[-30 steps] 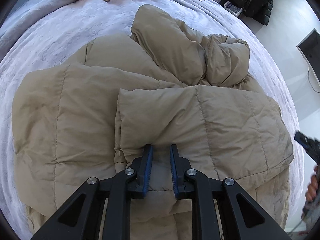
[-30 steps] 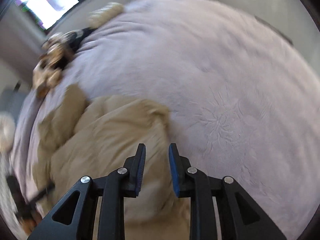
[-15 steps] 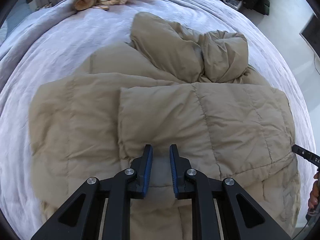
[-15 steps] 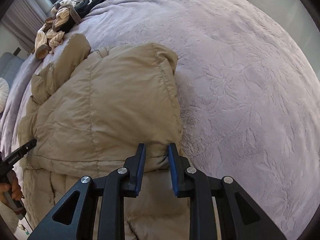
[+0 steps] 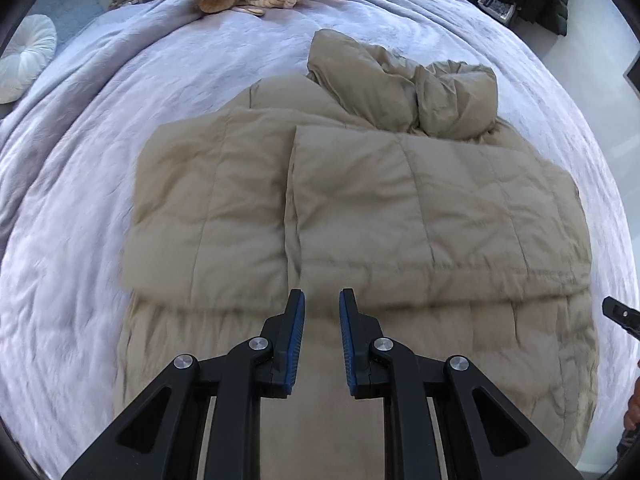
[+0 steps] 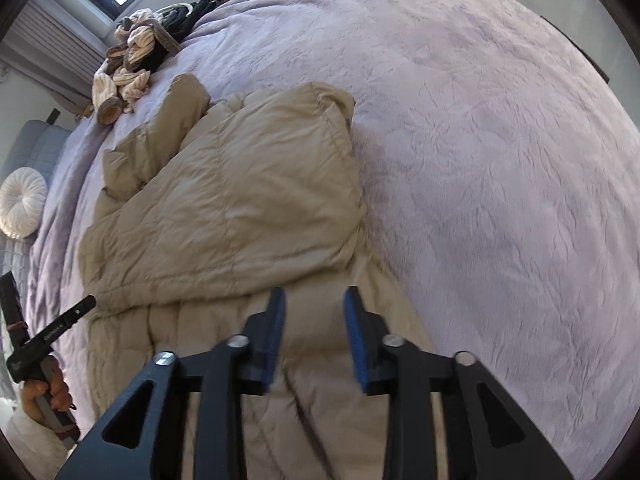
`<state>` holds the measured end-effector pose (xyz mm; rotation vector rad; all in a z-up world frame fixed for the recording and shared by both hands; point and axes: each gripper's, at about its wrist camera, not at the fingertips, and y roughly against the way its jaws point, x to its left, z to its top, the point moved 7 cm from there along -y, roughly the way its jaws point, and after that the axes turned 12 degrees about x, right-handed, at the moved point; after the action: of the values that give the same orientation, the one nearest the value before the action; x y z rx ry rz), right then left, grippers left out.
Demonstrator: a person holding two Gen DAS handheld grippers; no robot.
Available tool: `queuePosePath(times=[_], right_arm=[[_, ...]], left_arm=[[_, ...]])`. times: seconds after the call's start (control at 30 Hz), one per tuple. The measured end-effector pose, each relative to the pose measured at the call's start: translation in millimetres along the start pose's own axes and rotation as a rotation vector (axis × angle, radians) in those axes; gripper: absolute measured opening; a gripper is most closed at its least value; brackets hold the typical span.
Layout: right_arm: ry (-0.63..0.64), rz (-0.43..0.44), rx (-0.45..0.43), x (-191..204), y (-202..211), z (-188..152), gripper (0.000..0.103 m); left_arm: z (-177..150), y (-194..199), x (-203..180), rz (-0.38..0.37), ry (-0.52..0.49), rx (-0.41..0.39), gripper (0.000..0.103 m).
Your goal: Fold large clothes
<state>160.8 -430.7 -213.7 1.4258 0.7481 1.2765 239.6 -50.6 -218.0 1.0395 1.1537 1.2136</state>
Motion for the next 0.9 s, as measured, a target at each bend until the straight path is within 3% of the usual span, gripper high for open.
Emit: queuePosePath(times=[0.13, 0.17, 0.2, 0.23, 0.3, 0.5, 0.6, 0.73, 0.9], right_arm=[[0.018, 0.023, 0.028, 2.3, 4.4, -15.7, 0.043], [0.020, 0.028, 0.036, 2.0, 5.1, -19.0, 0.043], [0.022, 0.035, 0.044, 1.6, 6.2, -23.3, 0.043], [0.024, 0.040, 0.053, 1.5, 6.4, -26.6, 0.044], [0.032, 0.045, 0.070, 1.5, 6.0, -33.4, 0.045], [0.033, 0.062, 0.112, 5.0, 7.3, -50.9, 0.049], [0.033, 0.074, 0.113, 9.0, 12.1, -58.4, 0.059], [0.018, 0.105, 0.117, 15.8, 18.3, -71.4, 0.084], [-0.015, 0.128, 0.111, 22.6, 22.3, -92.1, 0.088]], left_arm=[[-26.6, 7.8, -6.7, -0.012, 0.033, 0.024, 0.021], [-33.5, 9.4, -8.0, -0.010, 0.043, 0.028, 0.031], [-39.3, 11.7, -8.5, 0.000, 0.059, 0.027, 0.070], [-44.9, 15.7, -7.7, 0.013, 0.081, 0.013, 0.094], [-57.9, 24.9, -9.9, 0.014, 0.104, -0.016, 0.094], [-88.5, 33.5, -10.3, 0.031, 0.145, 0.024, 0.096], [-100.6, 42.0, -8.4, 0.039, 0.150, 0.025, 0.103], [-113.1, 49.0, -0.4, 0.038, 0.155, 0.044, 0.103], [-128.5, 52.5, 12.3, 0.034, 0.159, 0.062, 0.103]])
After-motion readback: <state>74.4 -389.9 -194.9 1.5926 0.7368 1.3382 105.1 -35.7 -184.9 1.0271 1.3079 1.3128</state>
